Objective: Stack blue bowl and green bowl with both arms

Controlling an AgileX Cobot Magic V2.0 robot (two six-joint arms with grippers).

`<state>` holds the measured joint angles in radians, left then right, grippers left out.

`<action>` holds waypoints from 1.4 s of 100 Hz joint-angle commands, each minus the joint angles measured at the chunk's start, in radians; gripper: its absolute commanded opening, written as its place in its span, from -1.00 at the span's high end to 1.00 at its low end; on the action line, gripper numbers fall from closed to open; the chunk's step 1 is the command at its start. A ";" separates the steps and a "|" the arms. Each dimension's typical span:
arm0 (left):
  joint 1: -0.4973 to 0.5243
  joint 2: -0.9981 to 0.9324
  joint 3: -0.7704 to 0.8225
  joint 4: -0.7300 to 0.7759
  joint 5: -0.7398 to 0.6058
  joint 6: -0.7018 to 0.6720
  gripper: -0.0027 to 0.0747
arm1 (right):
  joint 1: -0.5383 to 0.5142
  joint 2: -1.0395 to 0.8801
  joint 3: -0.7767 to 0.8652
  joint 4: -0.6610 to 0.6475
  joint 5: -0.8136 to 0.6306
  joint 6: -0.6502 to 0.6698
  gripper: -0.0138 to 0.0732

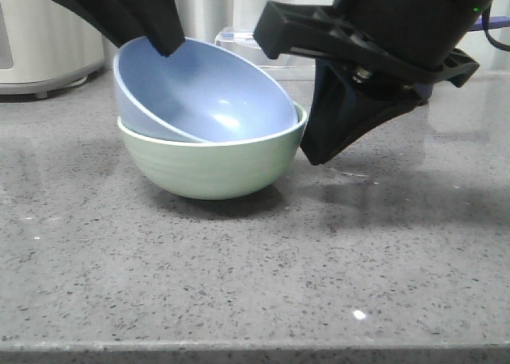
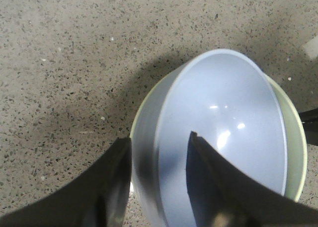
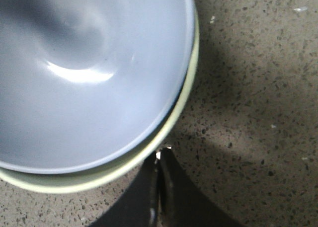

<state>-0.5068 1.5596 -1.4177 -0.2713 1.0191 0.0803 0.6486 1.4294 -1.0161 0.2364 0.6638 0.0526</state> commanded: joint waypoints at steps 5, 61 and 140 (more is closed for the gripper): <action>-0.006 -0.037 -0.035 -0.029 -0.036 -0.006 0.20 | 0.001 -0.031 -0.023 0.013 -0.042 -0.010 0.84; -0.006 -0.152 -0.033 0.092 -0.046 -0.023 0.20 | -0.003 -0.055 -0.023 0.012 -0.043 -0.010 0.84; 0.337 -0.583 0.424 0.253 -0.203 -0.140 0.62 | -0.320 -0.307 0.166 -0.030 -0.038 -0.007 0.84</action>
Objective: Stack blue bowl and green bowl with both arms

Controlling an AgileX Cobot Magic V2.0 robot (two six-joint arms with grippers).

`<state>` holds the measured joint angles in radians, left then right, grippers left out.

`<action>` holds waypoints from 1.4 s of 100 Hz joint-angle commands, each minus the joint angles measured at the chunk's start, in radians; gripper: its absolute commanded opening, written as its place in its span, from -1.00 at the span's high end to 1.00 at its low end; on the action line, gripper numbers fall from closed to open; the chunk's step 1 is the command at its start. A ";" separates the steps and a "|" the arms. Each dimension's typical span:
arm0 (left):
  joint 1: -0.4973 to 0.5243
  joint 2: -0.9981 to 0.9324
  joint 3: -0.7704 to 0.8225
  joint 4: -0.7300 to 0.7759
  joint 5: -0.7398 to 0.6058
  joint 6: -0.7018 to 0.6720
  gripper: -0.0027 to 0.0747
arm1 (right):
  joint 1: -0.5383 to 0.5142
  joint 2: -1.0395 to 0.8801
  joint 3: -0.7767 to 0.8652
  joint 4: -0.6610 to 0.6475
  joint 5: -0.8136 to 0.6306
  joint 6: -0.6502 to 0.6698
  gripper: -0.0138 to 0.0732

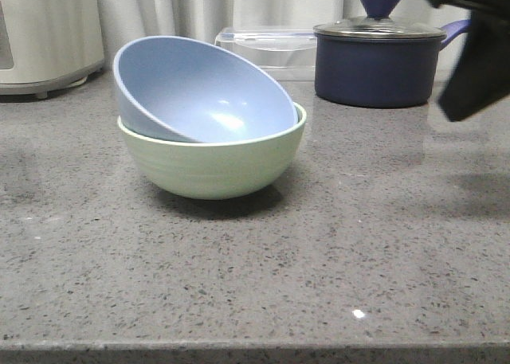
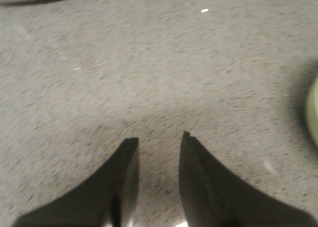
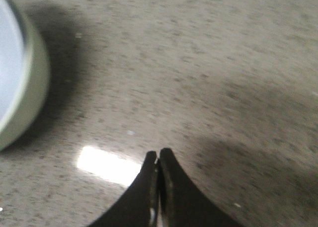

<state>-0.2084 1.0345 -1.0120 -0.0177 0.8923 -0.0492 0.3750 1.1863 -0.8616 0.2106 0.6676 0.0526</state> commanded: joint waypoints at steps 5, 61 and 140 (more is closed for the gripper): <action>0.068 -0.085 0.054 0.000 -0.089 -0.010 0.75 | -0.070 -0.097 0.034 -0.005 -0.047 -0.007 0.84; 0.141 -0.409 0.390 0.002 -0.324 -0.010 0.98 | -0.131 -0.498 0.281 -0.025 -0.237 -0.009 0.84; 0.141 -0.605 0.524 0.000 -0.395 -0.010 0.98 | -0.131 -0.790 0.450 -0.025 -0.299 -0.010 0.84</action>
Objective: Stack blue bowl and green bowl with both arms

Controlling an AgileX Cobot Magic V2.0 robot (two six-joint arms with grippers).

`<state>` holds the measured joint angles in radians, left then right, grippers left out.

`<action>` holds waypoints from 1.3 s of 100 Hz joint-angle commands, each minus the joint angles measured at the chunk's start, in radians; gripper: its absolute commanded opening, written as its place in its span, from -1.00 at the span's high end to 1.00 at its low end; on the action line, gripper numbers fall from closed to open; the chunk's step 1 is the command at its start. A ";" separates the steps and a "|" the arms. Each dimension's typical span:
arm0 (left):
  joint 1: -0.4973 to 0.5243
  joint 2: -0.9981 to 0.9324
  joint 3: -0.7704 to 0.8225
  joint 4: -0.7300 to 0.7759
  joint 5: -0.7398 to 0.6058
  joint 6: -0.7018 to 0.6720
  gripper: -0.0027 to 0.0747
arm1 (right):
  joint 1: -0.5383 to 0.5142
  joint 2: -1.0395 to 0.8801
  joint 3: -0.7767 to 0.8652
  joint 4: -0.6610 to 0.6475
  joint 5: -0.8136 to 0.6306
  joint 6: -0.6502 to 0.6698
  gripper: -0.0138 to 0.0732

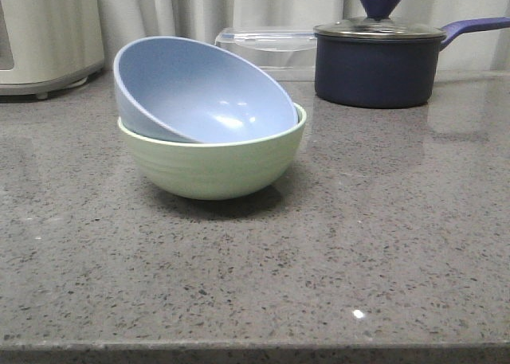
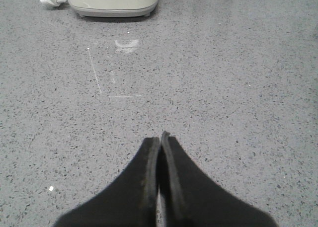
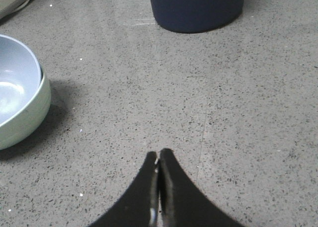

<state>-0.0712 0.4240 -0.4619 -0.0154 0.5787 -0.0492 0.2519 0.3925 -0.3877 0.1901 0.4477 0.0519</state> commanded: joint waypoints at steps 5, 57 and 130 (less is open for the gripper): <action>0.003 0.005 -0.026 -0.002 -0.082 -0.010 0.98 | -0.008 0.004 -0.024 -0.005 -0.079 -0.009 0.84; 0.003 0.005 -0.026 -0.002 -0.082 -0.010 0.98 | -0.008 0.004 -0.024 -0.005 -0.079 -0.009 0.84; 0.063 -0.326 0.239 0.000 -0.248 -0.010 0.98 | -0.008 0.004 -0.024 -0.005 -0.079 -0.009 0.84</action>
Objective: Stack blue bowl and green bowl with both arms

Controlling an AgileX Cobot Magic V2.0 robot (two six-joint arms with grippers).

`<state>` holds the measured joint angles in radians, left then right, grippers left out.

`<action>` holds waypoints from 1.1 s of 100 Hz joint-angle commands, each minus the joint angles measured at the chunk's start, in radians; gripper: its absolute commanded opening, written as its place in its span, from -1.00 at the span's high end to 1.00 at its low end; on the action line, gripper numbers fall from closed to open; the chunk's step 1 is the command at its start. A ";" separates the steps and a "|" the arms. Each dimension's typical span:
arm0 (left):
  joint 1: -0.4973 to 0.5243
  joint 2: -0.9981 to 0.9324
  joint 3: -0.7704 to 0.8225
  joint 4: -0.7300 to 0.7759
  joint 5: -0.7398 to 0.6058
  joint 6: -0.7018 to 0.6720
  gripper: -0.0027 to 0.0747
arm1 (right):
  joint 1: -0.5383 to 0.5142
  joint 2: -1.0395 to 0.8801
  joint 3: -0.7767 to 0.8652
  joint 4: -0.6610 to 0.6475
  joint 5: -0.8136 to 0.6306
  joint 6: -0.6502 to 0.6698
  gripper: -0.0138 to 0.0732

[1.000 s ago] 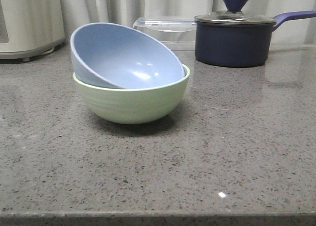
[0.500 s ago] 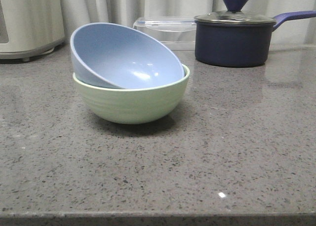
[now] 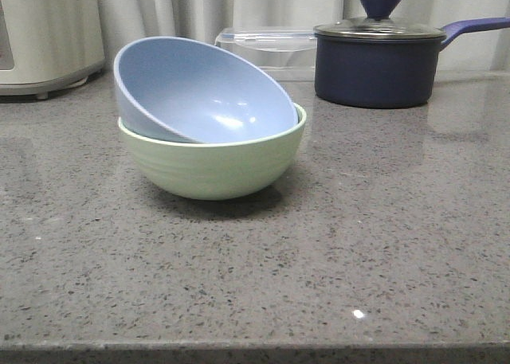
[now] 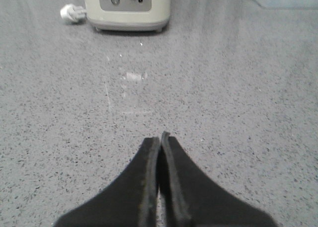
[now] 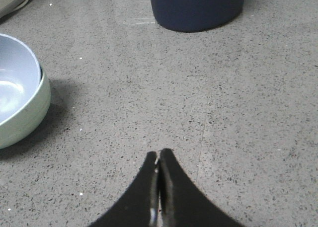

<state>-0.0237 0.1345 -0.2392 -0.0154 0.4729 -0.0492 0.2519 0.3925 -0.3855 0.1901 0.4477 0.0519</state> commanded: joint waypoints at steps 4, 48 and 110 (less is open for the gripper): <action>0.022 -0.058 0.046 0.000 -0.178 -0.010 0.98 | -0.008 0.004 -0.027 -0.005 -0.079 -0.009 0.84; 0.039 -0.173 0.281 0.000 -0.467 -0.010 0.98 | -0.008 0.004 -0.027 -0.005 -0.079 -0.009 0.84; 0.039 -0.173 0.281 0.000 -0.465 -0.010 0.98 | -0.008 0.004 -0.027 -0.005 -0.079 -0.009 0.84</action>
<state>0.0149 -0.0044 0.0038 -0.0154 0.0910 -0.0492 0.2519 0.3925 -0.3855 0.1901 0.4477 0.0519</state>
